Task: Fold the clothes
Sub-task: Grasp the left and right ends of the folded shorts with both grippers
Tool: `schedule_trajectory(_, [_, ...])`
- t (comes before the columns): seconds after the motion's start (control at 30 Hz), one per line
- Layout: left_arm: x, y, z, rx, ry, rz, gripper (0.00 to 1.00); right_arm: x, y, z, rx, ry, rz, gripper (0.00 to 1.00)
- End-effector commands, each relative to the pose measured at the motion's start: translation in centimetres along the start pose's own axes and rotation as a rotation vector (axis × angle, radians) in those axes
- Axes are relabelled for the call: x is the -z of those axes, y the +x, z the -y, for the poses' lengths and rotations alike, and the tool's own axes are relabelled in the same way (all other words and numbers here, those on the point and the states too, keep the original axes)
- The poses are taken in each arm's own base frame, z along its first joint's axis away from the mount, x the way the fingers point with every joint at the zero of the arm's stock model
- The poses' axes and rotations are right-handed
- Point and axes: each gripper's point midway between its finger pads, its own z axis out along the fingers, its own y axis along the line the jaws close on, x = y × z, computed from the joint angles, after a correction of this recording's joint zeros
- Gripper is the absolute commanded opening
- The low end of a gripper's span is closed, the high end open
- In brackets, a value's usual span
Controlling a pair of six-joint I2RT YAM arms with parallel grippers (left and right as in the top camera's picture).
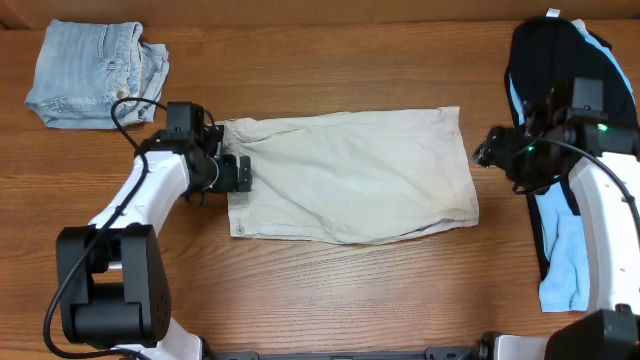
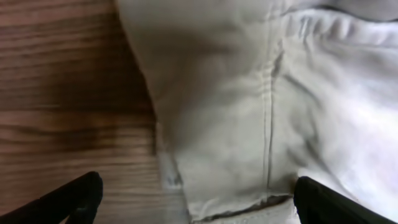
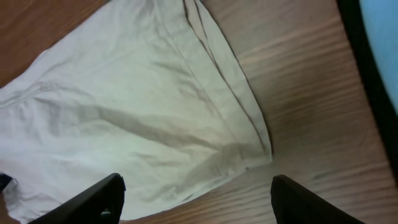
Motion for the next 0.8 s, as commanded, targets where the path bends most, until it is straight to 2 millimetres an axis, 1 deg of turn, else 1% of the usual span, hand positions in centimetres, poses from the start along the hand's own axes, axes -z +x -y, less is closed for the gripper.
schedule_trajectory(0.0, [-1.3, 0.9, 0.9, -0.041, 0.044, -0.012, 0.99, 1.2, -0.8, -0.5, 0.045, -0.006, 0.045, 0.79])
schedule_trajectory(0.07, [-1.9, 1.2, 1.1, -0.041, 0.060, -0.018, 0.97, 1.2, -1.0, -0.5, 0.047, -0.007, 0.051, 0.79])
schedule_trajectory(0.13, [-2.6, 1.5, 1.3, -0.037, 0.082, -0.033, 0.92, 1.2, -1.4, -0.7, 0.051, -0.012, 0.067, 0.79])
schedule_trajectory(0.27, [-3.8, 2.2, 1.6, -0.017, 0.110, -0.069, 0.76, 1.2, -1.9, -0.8, 0.056, -0.018, 0.090, 0.79])
schedule_trajectory(0.37, [-4.4, 2.5, 1.4, 0.031, 0.106, -0.088, 0.58, 1.3, -2.1, -0.9, 0.059, -0.020, 0.098, 0.76])
schedule_trajectory(0.43, [-4.5, 2.4, 1.4, 0.048, 0.106, -0.083, 0.43, 1.3, -2.4, -1.0, 0.062, -0.023, 0.109, 0.73])
schedule_trajectory(0.47, [-4.5, 2.2, 1.4, 0.051, 0.106, -0.076, 0.37, 1.3, -2.5, -1.0, 0.063, -0.025, 0.114, 0.72])
schedule_trajectory(0.6, [-4.6, 1.0, 1.5, 0.060, 0.110, -0.031, 0.20, 1.4, -3.1, -1.3, 0.072, -0.037, 0.140, 0.68])
schedule_trajectory(0.63, [-4.5, 0.7, 1.5, 0.059, 0.111, -0.020, 0.06, 1.4, -3.3, -1.5, 0.075, -0.047, 0.145, 0.67])
schedule_trajectory(0.67, [-4.4, 0.5, 1.5, 0.063, 0.111, -0.018, 0.04, 1.4, -3.4, -1.6, 0.075, -0.051, 0.148, 0.67])
schedule_trajectory(0.77, [-3.5, -0.2, 1.5, 0.075, 0.106, -0.012, 0.04, 1.5, -3.6, -1.7, 0.079, -0.056, 0.158, 0.63])
